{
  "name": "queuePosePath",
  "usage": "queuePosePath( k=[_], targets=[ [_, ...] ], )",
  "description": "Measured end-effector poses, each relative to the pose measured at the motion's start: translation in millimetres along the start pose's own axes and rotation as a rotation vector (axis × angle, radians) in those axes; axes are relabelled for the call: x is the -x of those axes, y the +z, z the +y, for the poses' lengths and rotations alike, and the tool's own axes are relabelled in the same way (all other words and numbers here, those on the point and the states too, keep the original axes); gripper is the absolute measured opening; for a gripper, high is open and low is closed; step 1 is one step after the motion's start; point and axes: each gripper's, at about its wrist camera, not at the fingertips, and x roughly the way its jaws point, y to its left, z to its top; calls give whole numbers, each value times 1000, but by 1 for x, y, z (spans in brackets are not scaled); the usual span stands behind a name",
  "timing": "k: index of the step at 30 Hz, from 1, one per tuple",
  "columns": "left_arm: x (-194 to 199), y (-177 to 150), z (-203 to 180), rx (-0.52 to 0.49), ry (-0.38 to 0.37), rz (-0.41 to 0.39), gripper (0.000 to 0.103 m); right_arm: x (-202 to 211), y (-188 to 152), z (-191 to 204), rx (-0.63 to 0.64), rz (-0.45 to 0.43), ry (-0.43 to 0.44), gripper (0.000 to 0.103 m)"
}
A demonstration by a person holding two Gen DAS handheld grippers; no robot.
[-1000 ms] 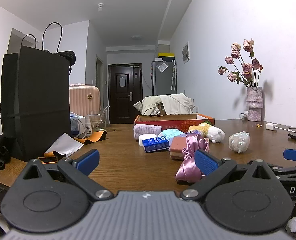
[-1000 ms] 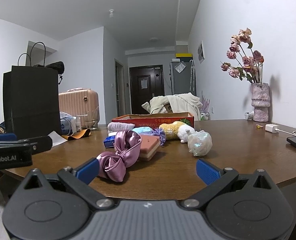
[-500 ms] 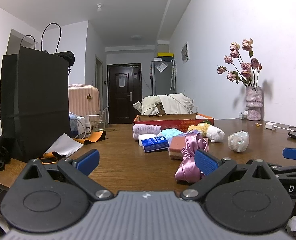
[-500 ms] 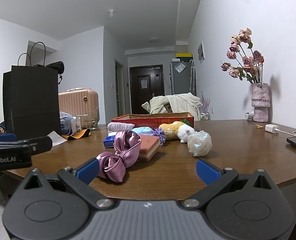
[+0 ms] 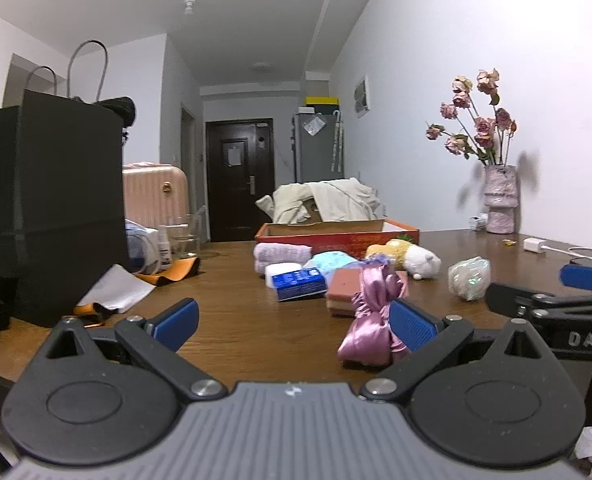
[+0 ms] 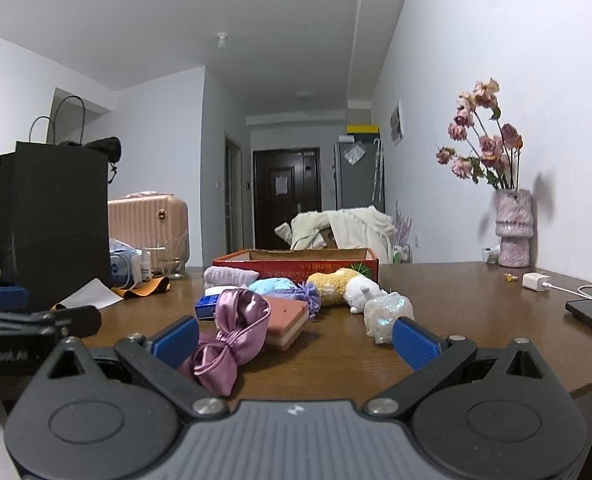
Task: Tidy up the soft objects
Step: 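Lower both tools onto the pink satin bow and close both grippers on it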
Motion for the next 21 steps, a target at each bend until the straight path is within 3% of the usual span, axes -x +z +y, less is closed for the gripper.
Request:
queuePosePath(
  k=[6,8,10,13,17,21],
  targets=[
    [-36,1,-14,35,-122,65,103,-35,14,-25,-74,77,32,102],
    [-53,0,-26,6,-152,83,103,-49,20,-28,-66,95,56,94],
    [-70,-3,-36,-38,-163,110,101,-63,26,-29,-57,102,87,93],
    [-92,-7,-39,-90,-146,163,92,-86,33,-22,-36,122,141,90],
    [-108,-8,-13,-107,-94,199,90,-121,42,-9,-9,155,215,82],
    [-123,-2,28,-15,18,243,90,-146,38,7,-9,223,283,68]
  ],
)
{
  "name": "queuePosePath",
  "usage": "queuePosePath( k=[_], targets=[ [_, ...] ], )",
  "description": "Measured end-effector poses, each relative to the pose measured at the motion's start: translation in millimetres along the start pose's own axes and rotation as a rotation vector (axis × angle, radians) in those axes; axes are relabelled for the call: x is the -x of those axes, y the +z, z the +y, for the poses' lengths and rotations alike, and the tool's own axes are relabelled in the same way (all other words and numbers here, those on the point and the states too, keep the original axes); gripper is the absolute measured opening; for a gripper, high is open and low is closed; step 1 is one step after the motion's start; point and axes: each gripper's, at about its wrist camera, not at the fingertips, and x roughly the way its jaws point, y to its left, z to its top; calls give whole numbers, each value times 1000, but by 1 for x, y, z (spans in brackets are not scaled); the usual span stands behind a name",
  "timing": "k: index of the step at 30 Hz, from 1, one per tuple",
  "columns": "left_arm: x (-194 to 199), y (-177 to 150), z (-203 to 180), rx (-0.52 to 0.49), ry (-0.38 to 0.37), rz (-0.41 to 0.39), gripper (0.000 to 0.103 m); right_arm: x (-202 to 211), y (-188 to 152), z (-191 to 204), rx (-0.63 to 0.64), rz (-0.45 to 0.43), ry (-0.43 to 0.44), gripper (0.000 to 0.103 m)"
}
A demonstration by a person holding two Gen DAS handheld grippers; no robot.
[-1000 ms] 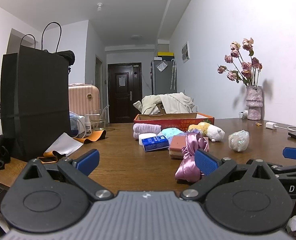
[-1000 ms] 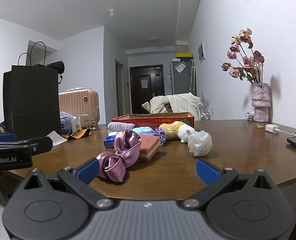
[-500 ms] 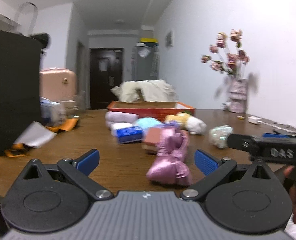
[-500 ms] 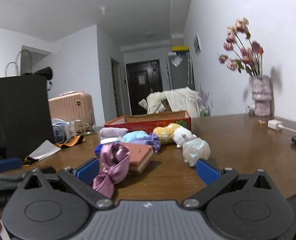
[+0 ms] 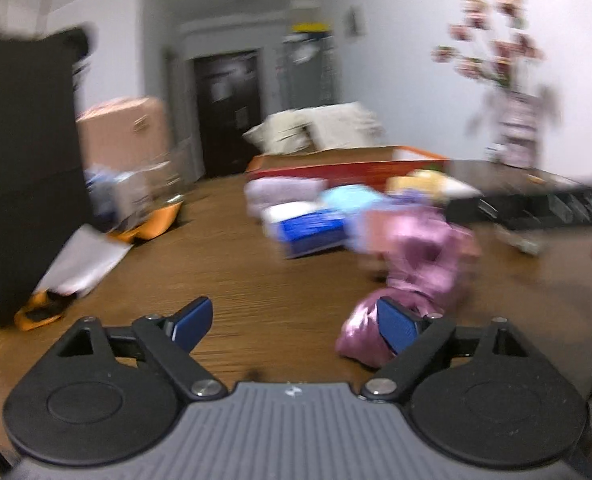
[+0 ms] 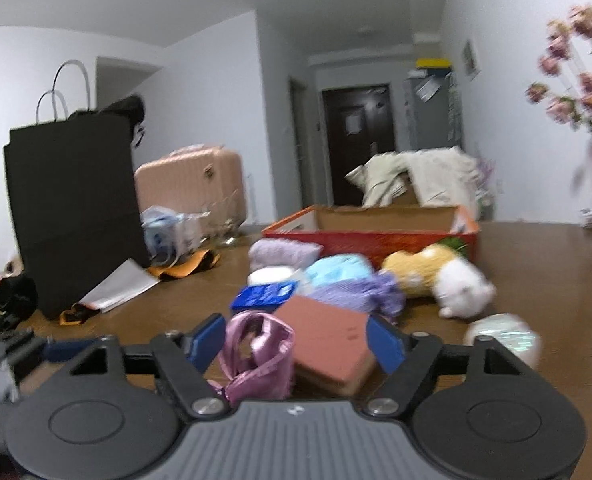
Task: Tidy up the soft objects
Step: 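Lower both tools onto the pink satin bow and close both grippers on it, then carry the pink bow into the cardboard box and open both grippers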
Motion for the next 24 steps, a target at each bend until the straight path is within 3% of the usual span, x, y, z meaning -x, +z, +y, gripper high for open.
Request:
queuePosePath(
  k=[3,6,8,9,10,12,16,18,21,24],
  targets=[
    [-5,7,23,135,-33,33,90,-11,-6,2,-42,53,46,55],
    [-7,13,32,231,-172,66,90,-20,-10,-4,-106,95,62,53],
    [-8,13,28,223,-239,70,88,-29,-13,-9,-144,142,87,47],
    [-11,13,26,210,-245,74,78,-33,-14,-10,-164,158,95,45],
    [-16,13,24,196,-248,93,59,-36,-15,-12,-176,167,100,41],
    [-29,12,27,220,-277,150,42,-40,-16,-15,-189,181,118,33],
    [-33,13,33,260,-311,176,44,-39,-18,-12,-171,192,126,18],
    [-32,13,34,262,-316,184,44,-39,-19,-10,-169,195,116,17],
    [-30,14,33,254,-341,180,30,-36,-18,-9,-182,195,109,13],
    [-25,20,32,268,-353,174,26,-28,-11,-6,-174,178,103,12]
  ],
)
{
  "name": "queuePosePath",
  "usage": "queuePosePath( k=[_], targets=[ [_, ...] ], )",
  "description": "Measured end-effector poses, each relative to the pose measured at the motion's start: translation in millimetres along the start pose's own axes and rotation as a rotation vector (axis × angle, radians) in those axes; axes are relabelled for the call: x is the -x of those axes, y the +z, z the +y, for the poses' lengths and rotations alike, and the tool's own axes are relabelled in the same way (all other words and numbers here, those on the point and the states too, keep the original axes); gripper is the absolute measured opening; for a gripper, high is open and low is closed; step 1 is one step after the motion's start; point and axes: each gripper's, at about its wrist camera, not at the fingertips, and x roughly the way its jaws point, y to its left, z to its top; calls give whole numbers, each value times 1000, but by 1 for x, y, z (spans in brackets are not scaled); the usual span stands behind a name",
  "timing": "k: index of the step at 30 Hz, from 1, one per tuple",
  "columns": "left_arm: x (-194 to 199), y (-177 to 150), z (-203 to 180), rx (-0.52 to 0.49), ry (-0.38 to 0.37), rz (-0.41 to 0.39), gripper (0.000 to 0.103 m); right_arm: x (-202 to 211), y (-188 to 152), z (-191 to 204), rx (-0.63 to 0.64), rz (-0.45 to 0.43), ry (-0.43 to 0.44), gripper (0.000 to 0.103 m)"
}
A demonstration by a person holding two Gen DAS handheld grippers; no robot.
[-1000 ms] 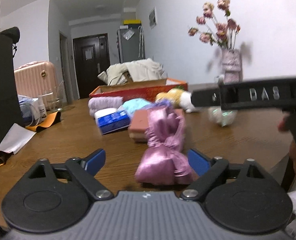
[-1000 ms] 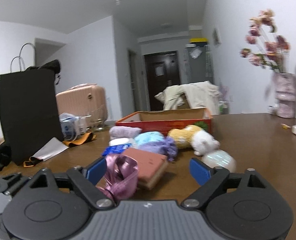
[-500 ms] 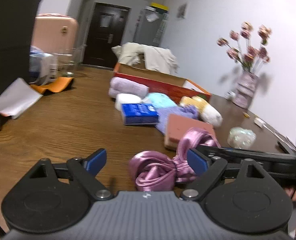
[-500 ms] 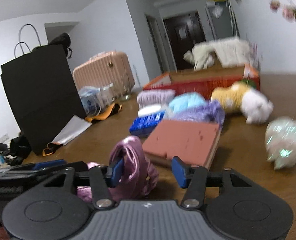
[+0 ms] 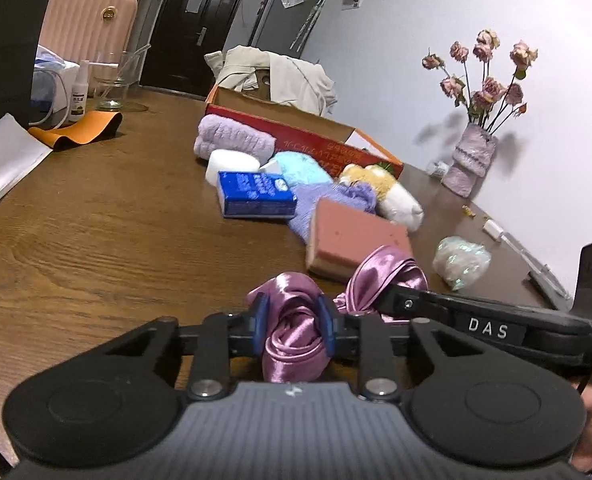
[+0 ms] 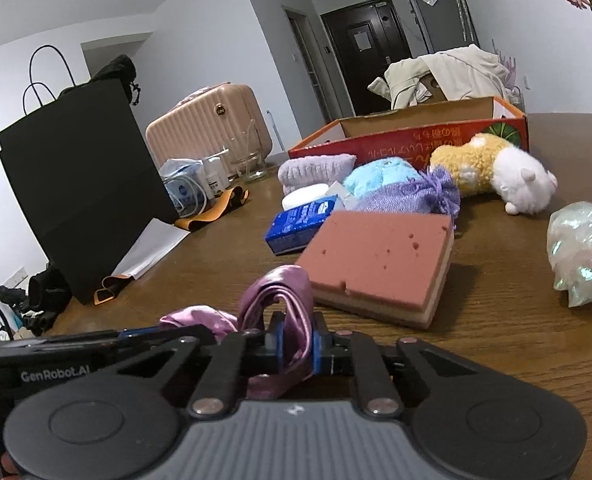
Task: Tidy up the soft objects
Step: 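Carry the pink bow into the cardboard box and open both grippers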
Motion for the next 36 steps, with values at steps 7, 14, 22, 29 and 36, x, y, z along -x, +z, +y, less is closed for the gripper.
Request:
queuePosePath(
  k=[7,14,22,29,36],
  targets=[
    [24,70,-23,-86,-113,-126,25,44,74,10,85,-144,26,12],
    [-11,203,-35,-138,-157,-207,25,20,207,-5,133,-188,49,12],
    [-168,319,0,-104,-64,-97,25,-134,327,-76,-7,-25,-8,12],
    [-323,332,55,-40,87,113,26,-291,328,-150,-178,164,-88,12],
    [-366,320,73,-83,219,132,57,-347,305,-169,-209,236,-194,40]
  ],
)
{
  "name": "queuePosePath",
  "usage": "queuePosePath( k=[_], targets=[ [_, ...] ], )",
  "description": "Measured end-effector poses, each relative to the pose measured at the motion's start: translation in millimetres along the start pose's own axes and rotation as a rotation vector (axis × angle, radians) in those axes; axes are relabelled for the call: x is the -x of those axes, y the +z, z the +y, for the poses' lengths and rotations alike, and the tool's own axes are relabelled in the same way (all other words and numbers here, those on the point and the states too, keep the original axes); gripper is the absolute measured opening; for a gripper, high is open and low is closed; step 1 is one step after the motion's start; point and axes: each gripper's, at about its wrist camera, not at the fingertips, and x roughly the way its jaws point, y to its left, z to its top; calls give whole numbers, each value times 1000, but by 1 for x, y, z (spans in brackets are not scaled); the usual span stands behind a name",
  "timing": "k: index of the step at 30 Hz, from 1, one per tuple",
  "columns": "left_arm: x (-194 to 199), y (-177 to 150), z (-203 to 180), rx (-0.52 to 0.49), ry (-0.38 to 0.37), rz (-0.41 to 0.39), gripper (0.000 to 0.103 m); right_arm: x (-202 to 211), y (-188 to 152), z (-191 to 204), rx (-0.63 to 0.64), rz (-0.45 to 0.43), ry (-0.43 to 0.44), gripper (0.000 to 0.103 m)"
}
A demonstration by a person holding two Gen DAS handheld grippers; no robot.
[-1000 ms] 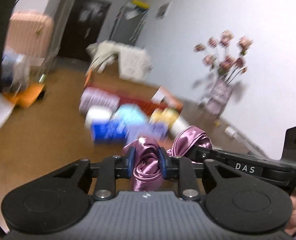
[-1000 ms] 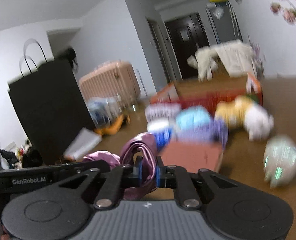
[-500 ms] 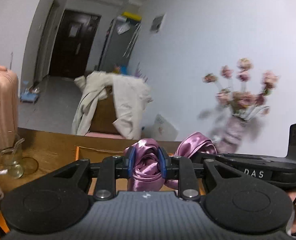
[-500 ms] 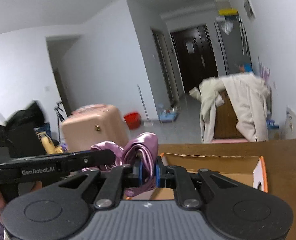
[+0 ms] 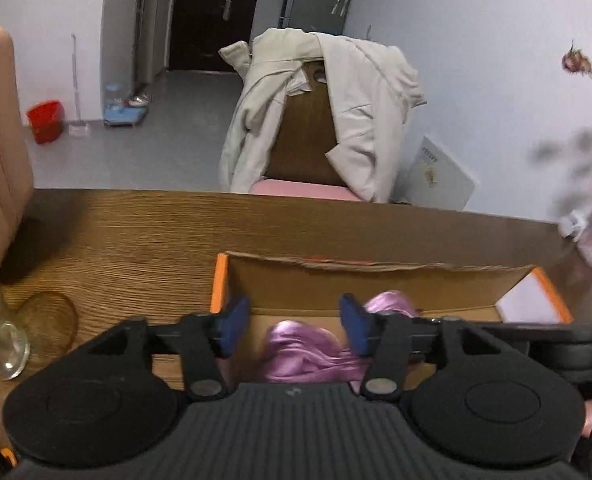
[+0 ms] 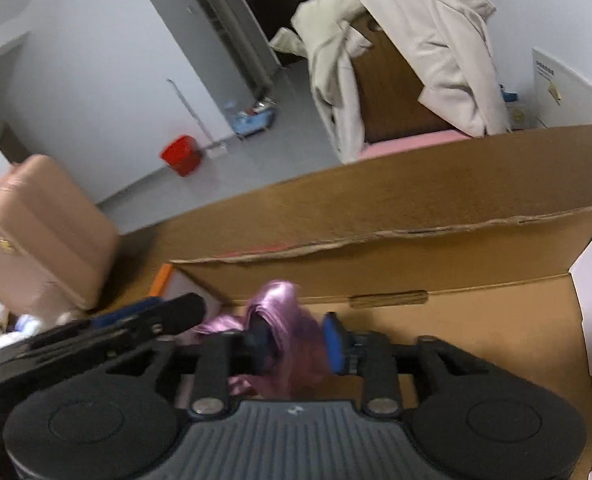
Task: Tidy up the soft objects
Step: 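Carry the pink bow into the cardboard box and open both grippers, then move both tools back over the pink rectangular sponge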
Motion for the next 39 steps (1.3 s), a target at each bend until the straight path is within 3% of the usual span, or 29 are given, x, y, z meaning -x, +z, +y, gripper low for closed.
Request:
queuePosePath(
  k=[2,4,11,14,17,21,23,31,35,39],
  targets=[
    [-3,-6,-4,-42,6,4,60,-4,-4,-3,11,-3,-22,48],
    [-1,-10,-4,-44,1,8,60,0,-6,-7,-1,1,4,48],
    [27,-13,-2,2,25,-26,67,52,-5,2,79,-67,-32,52],
    [68,-3,-6,1,27,-66,70,100,-2,7,106,-109,-23,58],
    [127,6,-15,-10,29,-135,74,156,-5,12,135,-145,-4,70],
    [204,5,-37,-60,35,-218,82,229,-16,13,172,-205,11,76],
    [237,-2,-47,-85,30,-253,83,268,-28,13,188,-233,6,83],
    [328,-49,-76,-139,54,-320,91,367,-84,6,230,-326,-53,86],
    [363,-91,-81,-156,88,-396,94,404,-134,8,292,-410,-59,88],
    [391,-148,-83,-194,58,-484,97,429,-197,11,374,-517,-49,93]
  ],
)
